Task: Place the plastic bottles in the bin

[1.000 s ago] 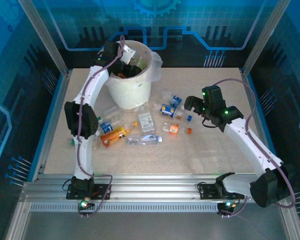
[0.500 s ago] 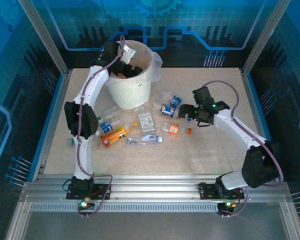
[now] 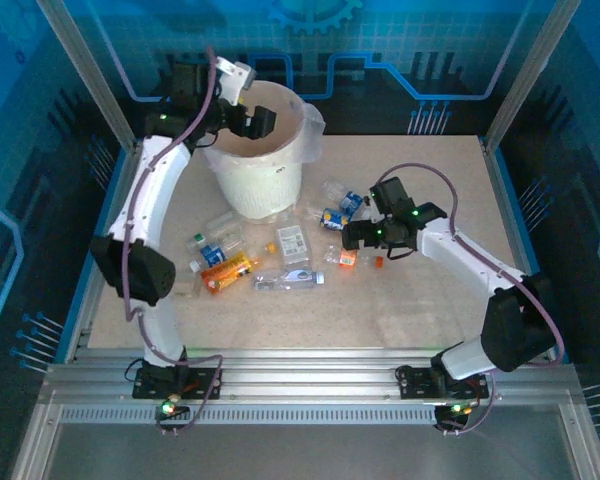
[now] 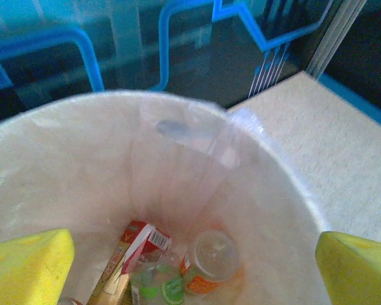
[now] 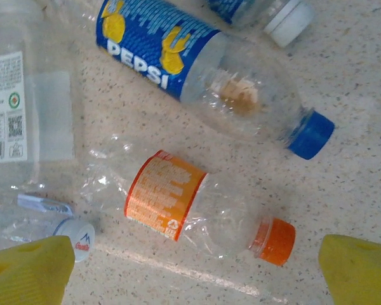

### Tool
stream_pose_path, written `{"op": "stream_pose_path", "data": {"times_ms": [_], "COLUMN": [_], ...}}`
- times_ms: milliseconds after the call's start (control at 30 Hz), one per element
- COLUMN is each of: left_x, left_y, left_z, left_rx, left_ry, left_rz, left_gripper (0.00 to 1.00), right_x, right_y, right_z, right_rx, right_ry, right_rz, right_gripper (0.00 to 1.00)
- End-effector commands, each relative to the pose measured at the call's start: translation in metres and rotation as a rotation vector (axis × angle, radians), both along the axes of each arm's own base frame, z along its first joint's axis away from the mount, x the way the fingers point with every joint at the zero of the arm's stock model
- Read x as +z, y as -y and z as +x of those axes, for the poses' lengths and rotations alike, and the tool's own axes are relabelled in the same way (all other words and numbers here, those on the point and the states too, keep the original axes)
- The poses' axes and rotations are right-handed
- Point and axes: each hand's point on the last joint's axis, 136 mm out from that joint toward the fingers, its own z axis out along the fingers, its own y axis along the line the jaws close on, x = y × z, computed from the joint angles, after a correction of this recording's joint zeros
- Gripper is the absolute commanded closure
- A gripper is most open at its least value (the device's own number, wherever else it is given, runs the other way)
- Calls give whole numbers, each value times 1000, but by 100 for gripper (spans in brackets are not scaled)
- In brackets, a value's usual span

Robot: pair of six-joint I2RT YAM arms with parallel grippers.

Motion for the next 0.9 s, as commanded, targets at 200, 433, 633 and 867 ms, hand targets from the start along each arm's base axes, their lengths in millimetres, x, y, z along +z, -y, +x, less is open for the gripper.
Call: {"op": "stream_pose_path", "data": {"times_ms": [200,433,633,867], "left_x": [25,-18,-100,-189], "left_y": [-30,-77,-114,-152], "left_z": [-71,-137,-183,-236], "left_rx": [186,492,759,1037], "left_ry": [39,-52,-238,-459], "left_rz": [-148,-311,-357,-400], "left_gripper": [1,1,1,1], "right_x": [13,17,11,7], "right_y": [-8,5,23,48], "right_z": [1,3,3,6], "right_rx": [38,-7,-80,-181], "right_ry": [31,33,11,7], "right_rz": [-22,-66,-71,-104], "right_gripper": [0,0,0,0]}}
